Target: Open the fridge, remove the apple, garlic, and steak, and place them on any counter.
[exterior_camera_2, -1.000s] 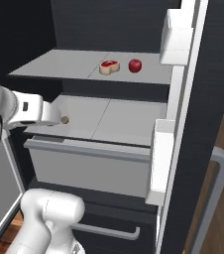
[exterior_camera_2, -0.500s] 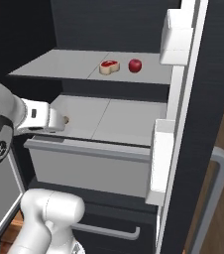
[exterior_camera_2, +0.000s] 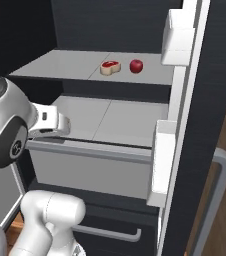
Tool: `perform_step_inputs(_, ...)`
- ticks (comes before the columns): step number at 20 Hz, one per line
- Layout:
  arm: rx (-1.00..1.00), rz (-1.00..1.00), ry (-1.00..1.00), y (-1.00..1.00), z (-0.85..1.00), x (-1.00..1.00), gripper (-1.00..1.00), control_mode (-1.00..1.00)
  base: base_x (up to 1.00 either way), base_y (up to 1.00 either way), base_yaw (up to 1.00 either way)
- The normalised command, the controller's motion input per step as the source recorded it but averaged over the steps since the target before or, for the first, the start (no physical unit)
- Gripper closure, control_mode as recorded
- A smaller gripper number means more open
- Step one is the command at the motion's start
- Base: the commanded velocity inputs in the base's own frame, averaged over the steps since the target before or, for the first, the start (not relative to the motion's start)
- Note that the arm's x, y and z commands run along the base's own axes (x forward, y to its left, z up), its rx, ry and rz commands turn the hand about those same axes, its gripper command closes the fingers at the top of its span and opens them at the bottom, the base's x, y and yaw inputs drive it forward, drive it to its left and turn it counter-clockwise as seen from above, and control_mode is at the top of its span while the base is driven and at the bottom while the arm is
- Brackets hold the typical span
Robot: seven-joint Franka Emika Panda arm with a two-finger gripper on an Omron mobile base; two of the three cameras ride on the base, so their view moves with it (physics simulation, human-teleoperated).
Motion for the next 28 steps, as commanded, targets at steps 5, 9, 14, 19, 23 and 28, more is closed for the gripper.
perform_step_inputs(5,0.0,0.12,0.0,0.26,-0.41,0.57,-1.0,-1.0,0.0,0.0,0.0)
perform_step_inputs(9,0.0,0.11,0.0,0.31,-0.33,0.36,-1.0,-1.0,0.0,0.0,0.0)
perform_step_inputs(14,0.0,0.07,0.0,0.39,-0.23,0.15,-1.0,-1.0,0.0,0.0,0.0)
perform_step_inputs(19,0.0,0.07,0.01,0.21,-0.16,0.33,-1.0,-1.0,0.0,0.0,0.0)
perform_step_inputs(23,0.0,0.01,0.15,0.06,-0.02,0.12,-1.0,-1.0,0.0,0.0,0.0)
perform_step_inputs(28,0.0,0.0,0.06,0.13,-0.09,0.14,-1.0,-1.0,0.0,0.0,0.0)
